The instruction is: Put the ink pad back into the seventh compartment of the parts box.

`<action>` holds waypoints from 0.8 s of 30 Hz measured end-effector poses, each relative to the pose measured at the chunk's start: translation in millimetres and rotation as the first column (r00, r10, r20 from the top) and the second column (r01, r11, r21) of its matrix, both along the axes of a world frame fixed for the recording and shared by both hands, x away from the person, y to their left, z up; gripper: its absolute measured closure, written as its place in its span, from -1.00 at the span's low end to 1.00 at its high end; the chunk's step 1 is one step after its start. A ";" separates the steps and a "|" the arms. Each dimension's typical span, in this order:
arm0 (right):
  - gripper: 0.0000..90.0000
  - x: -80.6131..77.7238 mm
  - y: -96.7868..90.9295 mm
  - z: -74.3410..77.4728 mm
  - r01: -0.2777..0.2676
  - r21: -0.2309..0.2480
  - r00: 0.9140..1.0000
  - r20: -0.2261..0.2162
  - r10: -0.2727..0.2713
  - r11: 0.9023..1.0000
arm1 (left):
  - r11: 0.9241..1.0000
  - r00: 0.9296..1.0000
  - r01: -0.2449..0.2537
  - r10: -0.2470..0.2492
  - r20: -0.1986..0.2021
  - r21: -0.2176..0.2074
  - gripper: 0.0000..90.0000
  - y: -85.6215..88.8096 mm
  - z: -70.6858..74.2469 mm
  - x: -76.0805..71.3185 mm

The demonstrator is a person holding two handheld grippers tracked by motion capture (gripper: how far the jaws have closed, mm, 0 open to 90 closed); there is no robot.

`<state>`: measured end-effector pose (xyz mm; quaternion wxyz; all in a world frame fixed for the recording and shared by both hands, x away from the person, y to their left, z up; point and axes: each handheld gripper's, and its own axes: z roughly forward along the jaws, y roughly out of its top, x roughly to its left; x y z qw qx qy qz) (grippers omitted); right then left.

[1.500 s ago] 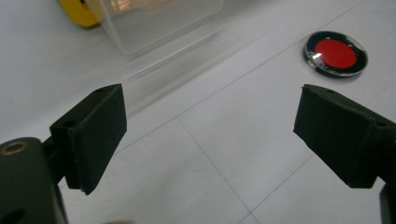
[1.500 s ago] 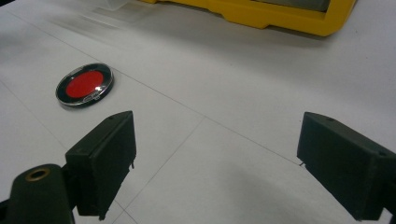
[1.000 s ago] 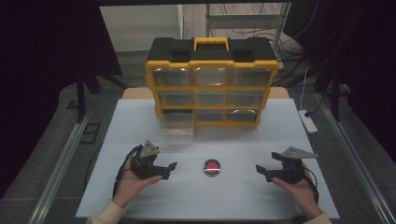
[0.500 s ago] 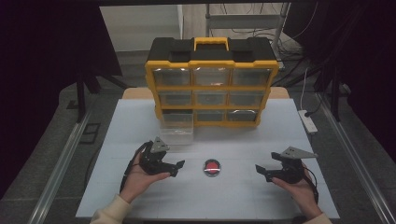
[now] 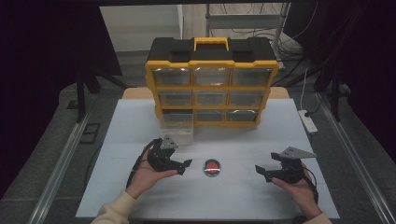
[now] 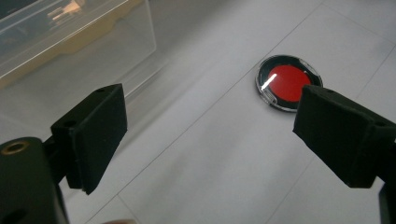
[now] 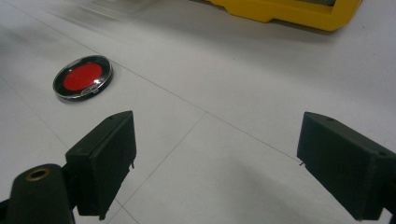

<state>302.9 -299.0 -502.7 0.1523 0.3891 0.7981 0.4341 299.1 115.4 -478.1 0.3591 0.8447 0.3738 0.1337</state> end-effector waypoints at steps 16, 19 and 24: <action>-0.73 0.7 0.0 -0.7 -0.002 -0.002 1.000 -0.005 0.002 1.000 | 0.999 0.999 0.043 -0.043 -0.016 0.017 -0.76 -20.8 0.7 11.4; -0.73 0.9 0.0 -0.8 -0.002 -0.003 1.000 -0.004 0.002 1.000 | 0.998 0.998 0.055 -0.055 -0.019 0.021 -0.76 -24.2 0.7 13.3; -0.73 0.9 -0.1 -0.9 -0.001 -0.002 1.000 -0.006 0.000 1.000 | 0.997 0.997 0.068 -0.068 -0.022 0.026 -0.76 -30.3 0.9 16.3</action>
